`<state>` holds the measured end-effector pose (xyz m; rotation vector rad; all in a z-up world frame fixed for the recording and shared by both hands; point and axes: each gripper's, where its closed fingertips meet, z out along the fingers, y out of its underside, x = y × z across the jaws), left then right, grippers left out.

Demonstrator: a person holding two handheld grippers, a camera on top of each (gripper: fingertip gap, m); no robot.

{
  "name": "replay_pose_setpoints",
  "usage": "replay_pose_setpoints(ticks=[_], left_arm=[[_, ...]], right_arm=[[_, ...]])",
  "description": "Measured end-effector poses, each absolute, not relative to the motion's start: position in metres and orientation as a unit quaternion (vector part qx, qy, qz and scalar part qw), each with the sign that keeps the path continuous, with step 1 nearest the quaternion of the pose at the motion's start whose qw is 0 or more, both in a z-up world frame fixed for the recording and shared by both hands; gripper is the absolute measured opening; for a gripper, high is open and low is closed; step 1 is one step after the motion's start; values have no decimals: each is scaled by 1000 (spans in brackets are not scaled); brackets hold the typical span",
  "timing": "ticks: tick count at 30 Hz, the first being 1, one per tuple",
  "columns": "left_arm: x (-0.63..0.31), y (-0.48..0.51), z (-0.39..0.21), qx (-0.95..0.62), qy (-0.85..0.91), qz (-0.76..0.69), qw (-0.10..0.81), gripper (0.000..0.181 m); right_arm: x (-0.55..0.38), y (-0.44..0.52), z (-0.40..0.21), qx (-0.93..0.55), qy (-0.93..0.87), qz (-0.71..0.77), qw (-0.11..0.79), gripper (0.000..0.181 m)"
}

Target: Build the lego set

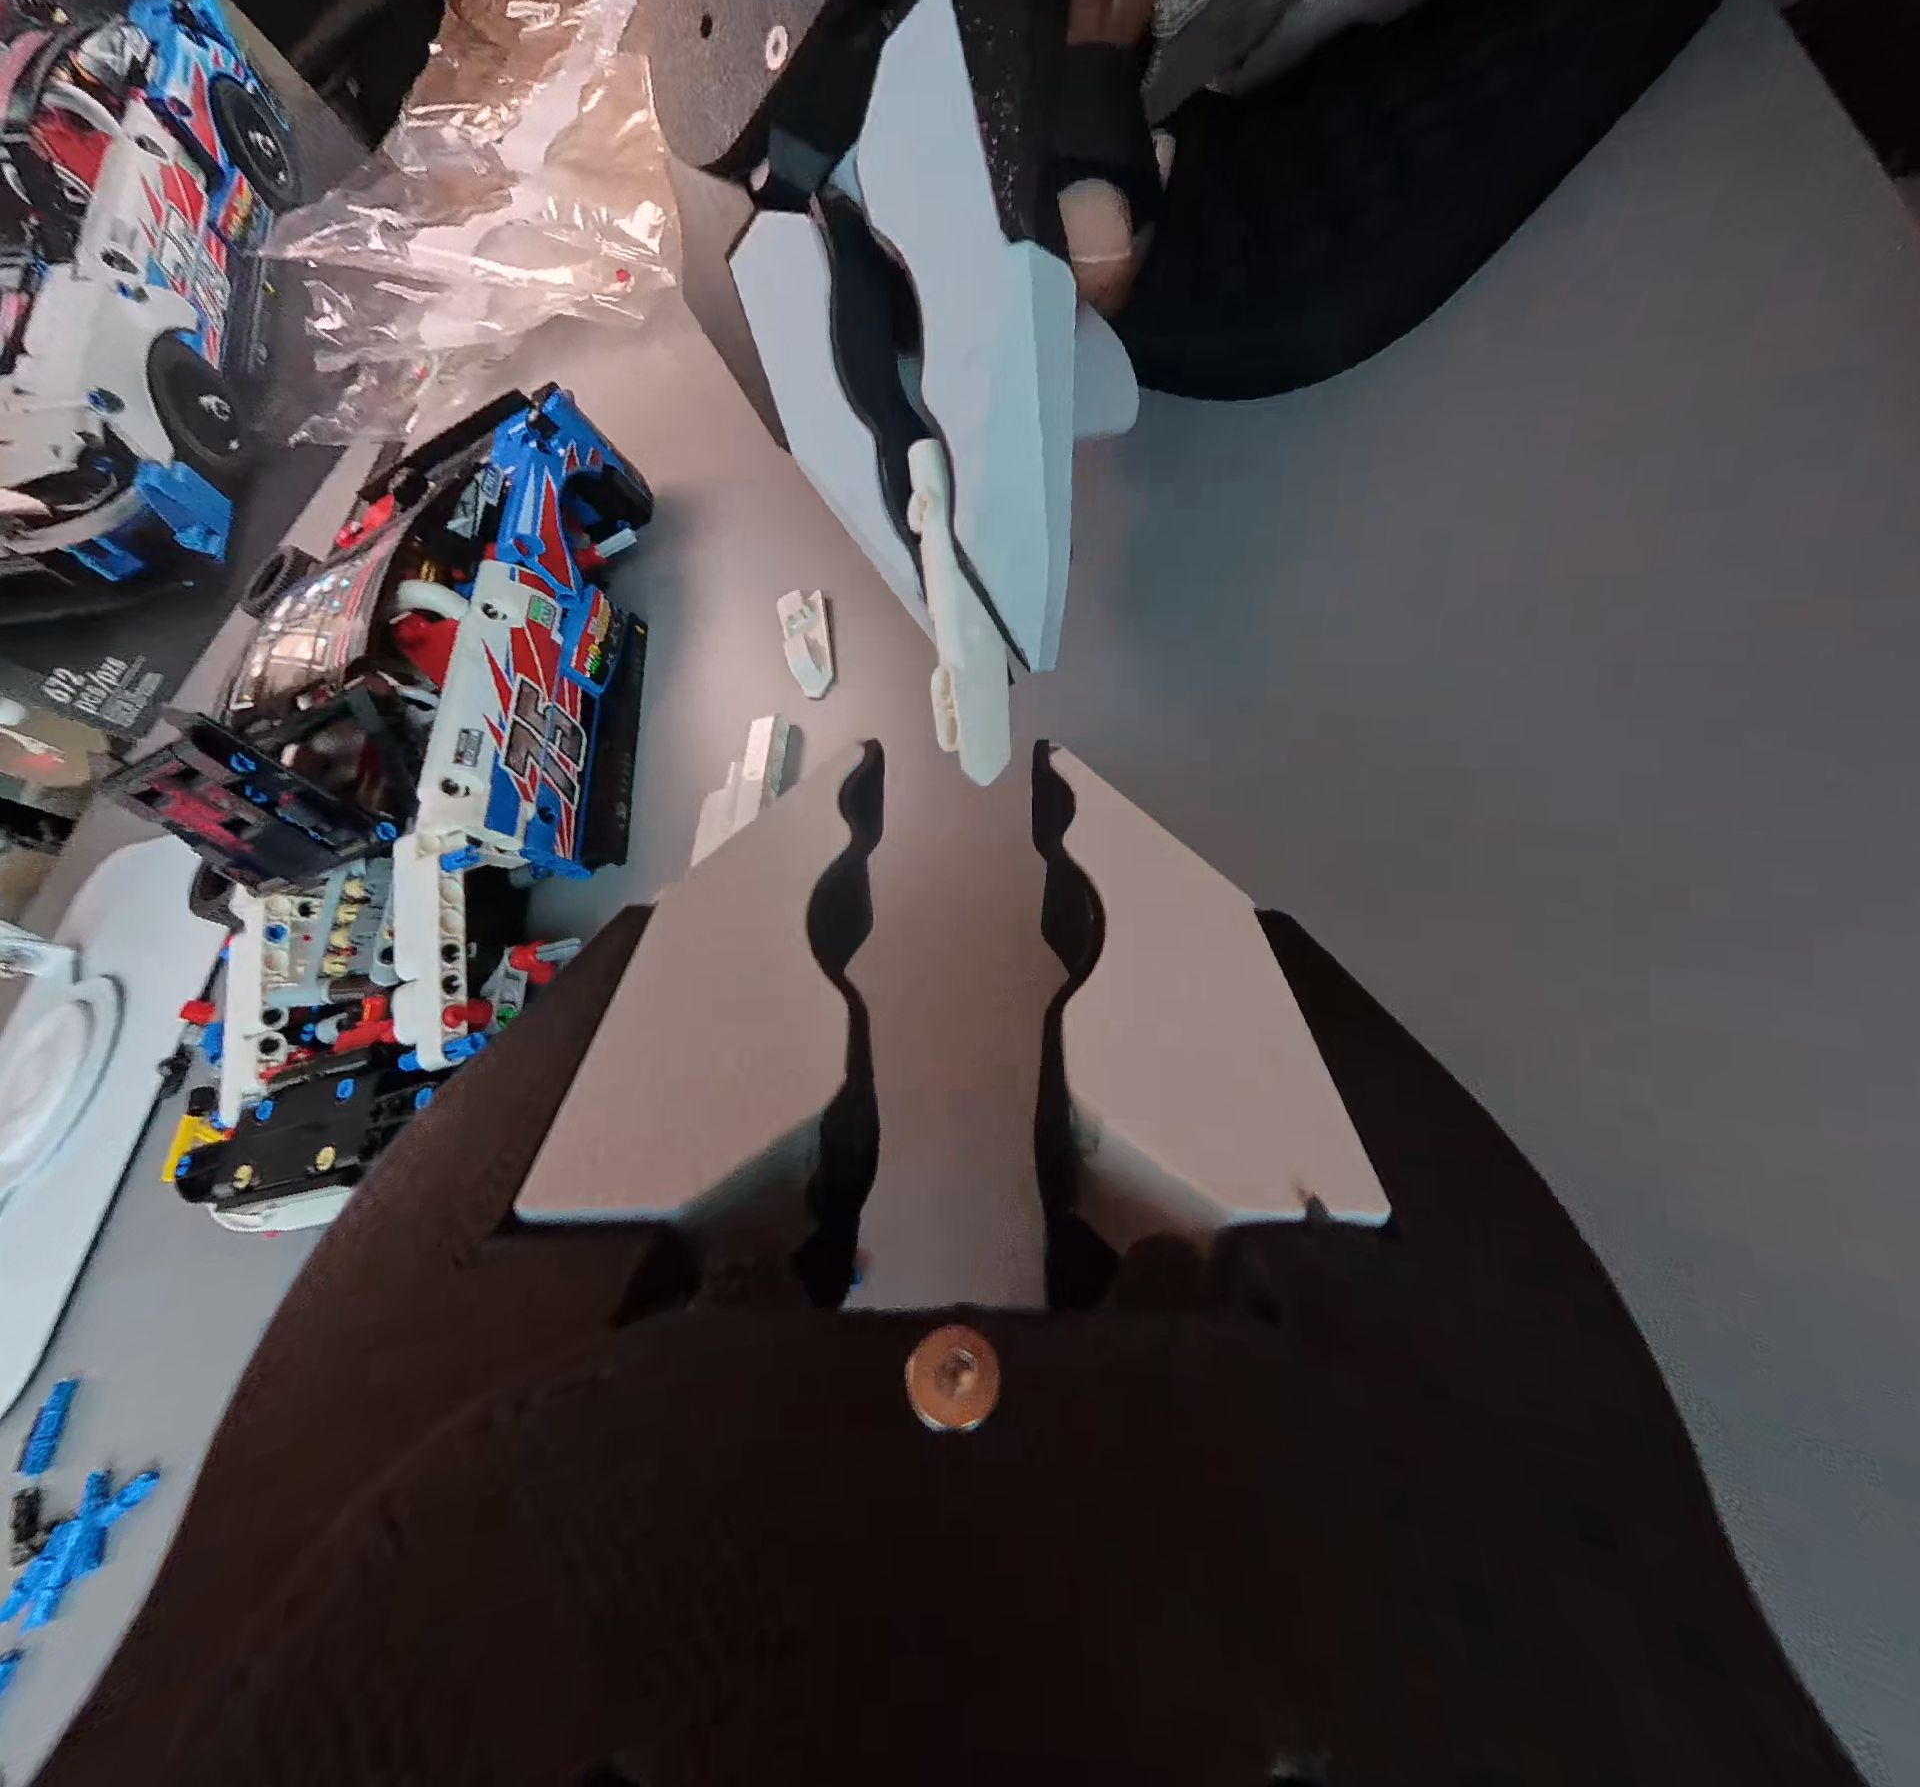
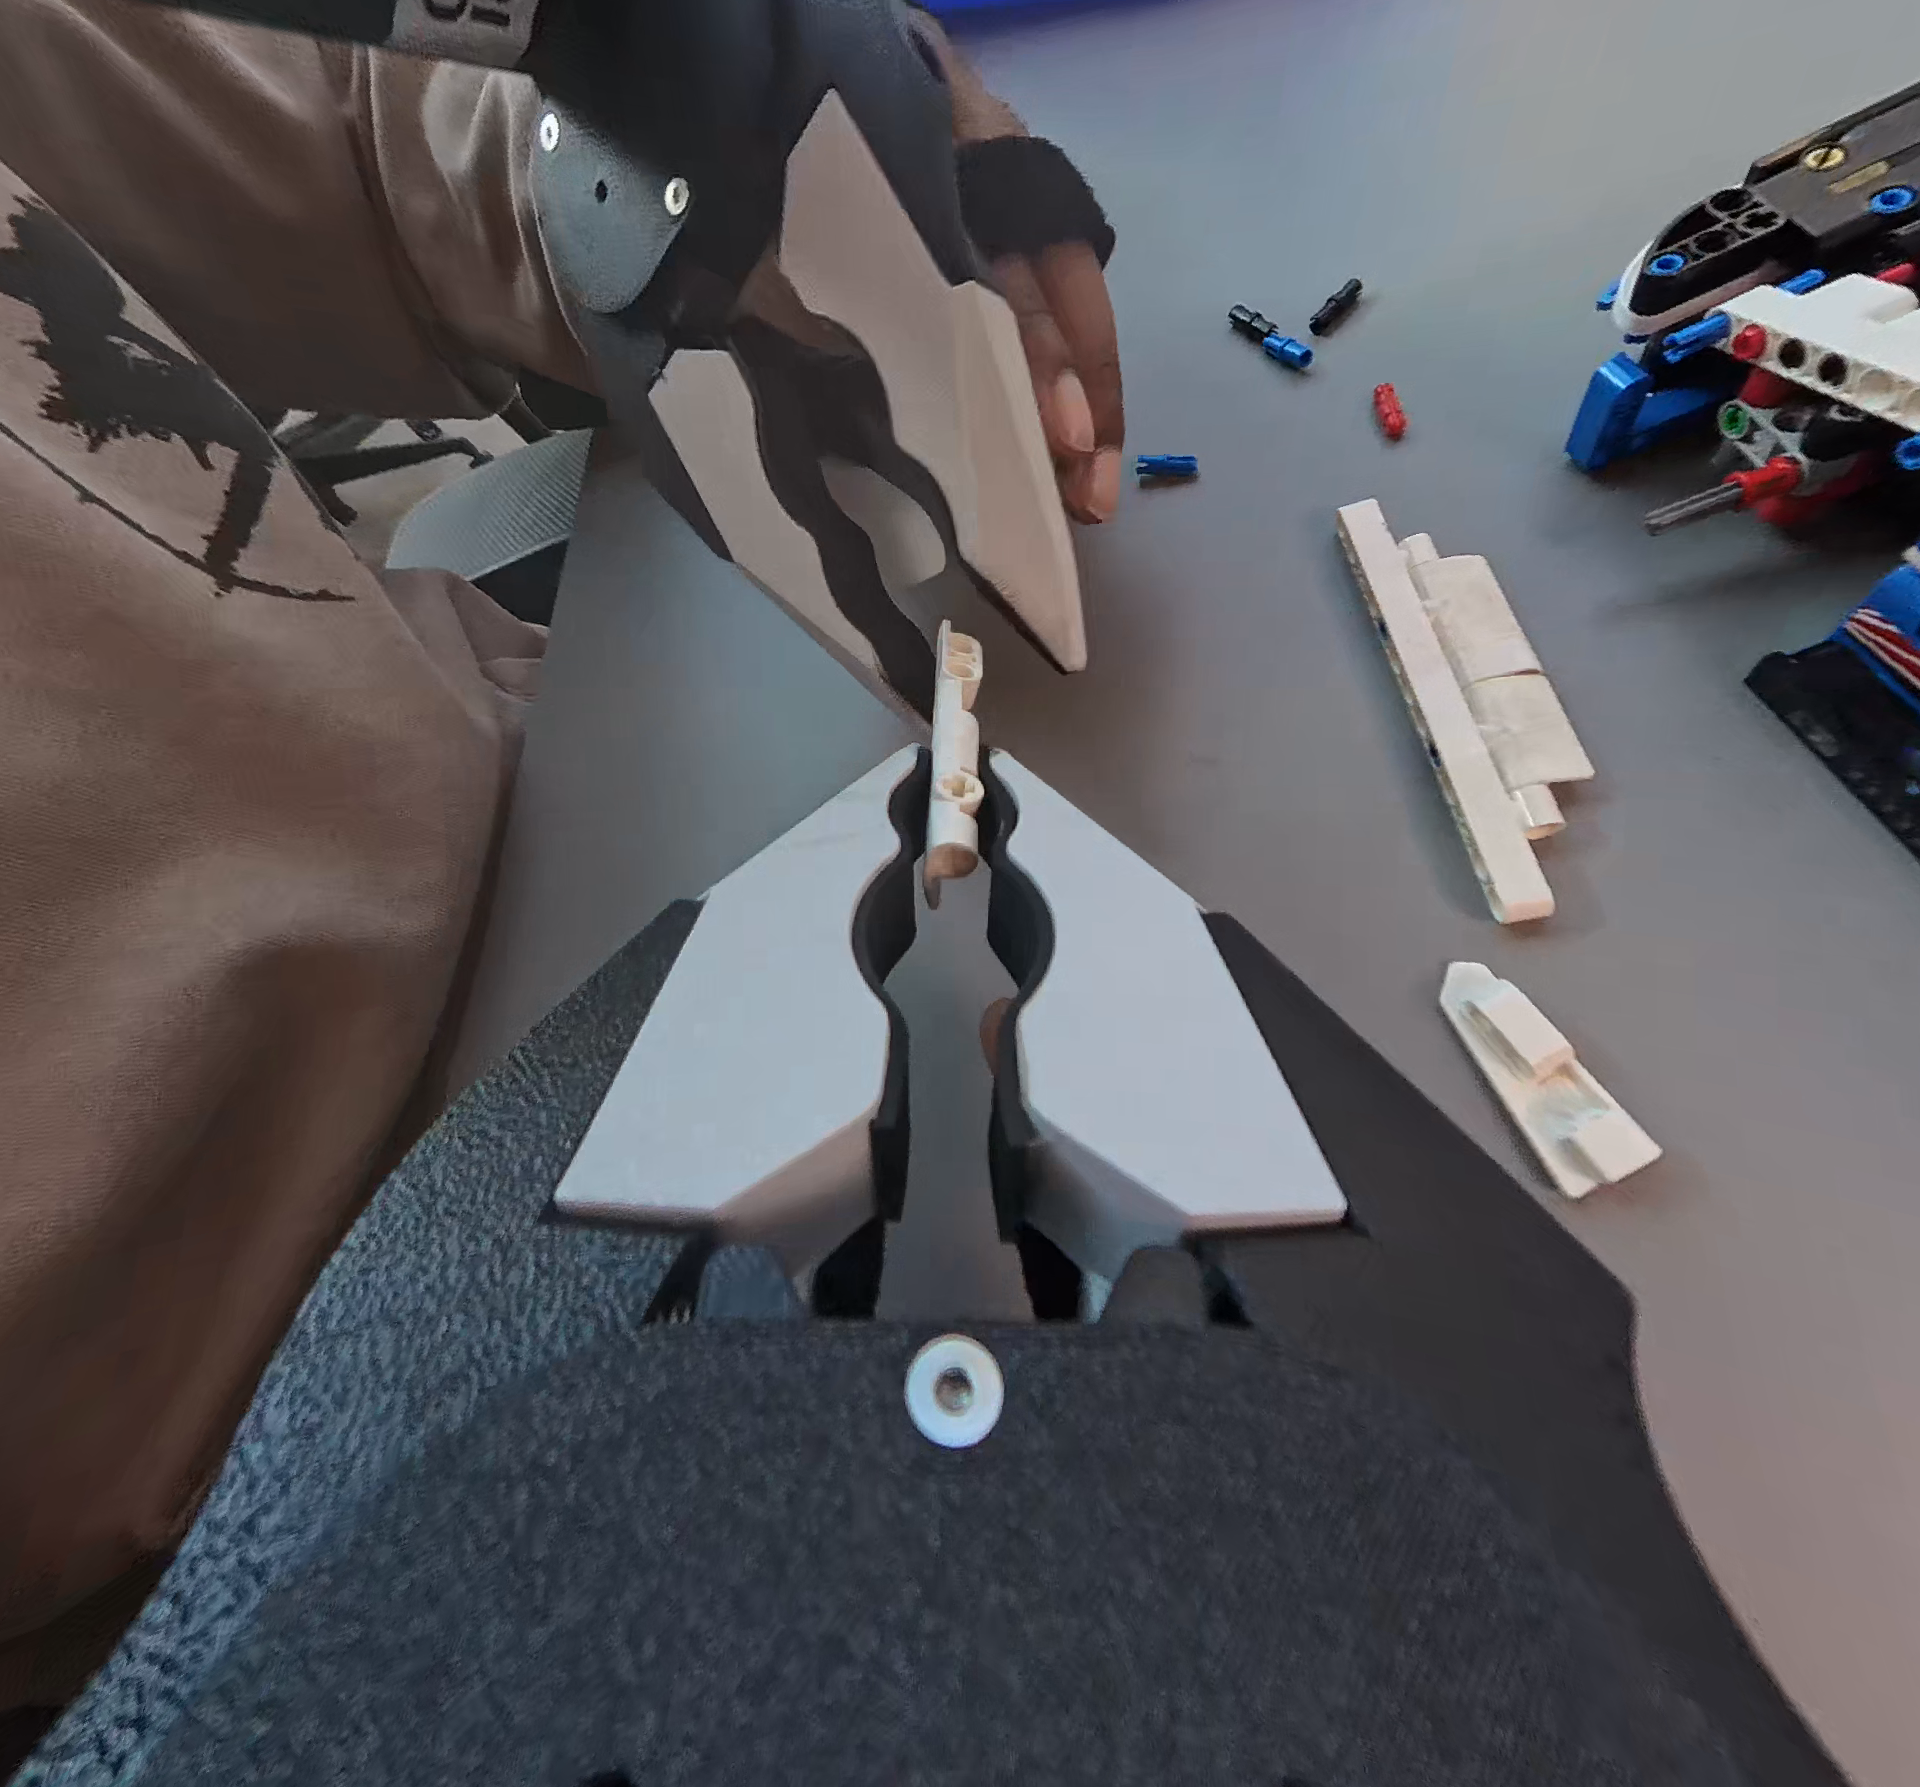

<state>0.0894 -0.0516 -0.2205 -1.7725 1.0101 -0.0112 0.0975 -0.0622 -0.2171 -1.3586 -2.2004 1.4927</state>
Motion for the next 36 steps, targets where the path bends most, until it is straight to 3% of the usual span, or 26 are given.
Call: replay_pose_setpoints(ticks=[2, 6, 12, 15, 21, 23, 26, 31, 34, 36], left_arm=[[93, -52, -218, -725, 440, 21, 530, 12], [92, -53, -222, -747, 429, 2, 508, 11], [85, -74, -242, -819, 357, -182, 410, 11], [84, -81, -245, -826, 346, -219, 387, 11], [87, -84, -248, -828, 350, -234, 370, 11], [88, -84, -247, -828, 343, -246, 368, 11], [88, -83, -245, -828, 332, -257, 371, 11], [83, -73, -248, -825, 359, -180, 398, 28], [84, -70, -250, -817, 384, -135, 409, 25], [82, -68, -253, -815, 392, -107, 412, 13]], right_arm=[[96, -63, -220, -466, -727, 500, 63, 4], [96, -60, -221, -474, -725, 495, 62, 7], [101, -30, -220, -398, -794, 412, 202, 39], [105, -43, -226, -350, -822, 393, 218, 40], [99, -68, -238, -290, -853, 361, 242, 33], [96, -68, -236, -277, -856, 347, 265, 14], [97, -67, -236, -282, -856, 345, 264, 13], [96, -57, -236, -349, -832, 372, 218, 13], [95, -56, -241, -361, -832, 364, 211, 13], [95, -57, -244, -361, -836, 357, 208, 13]])
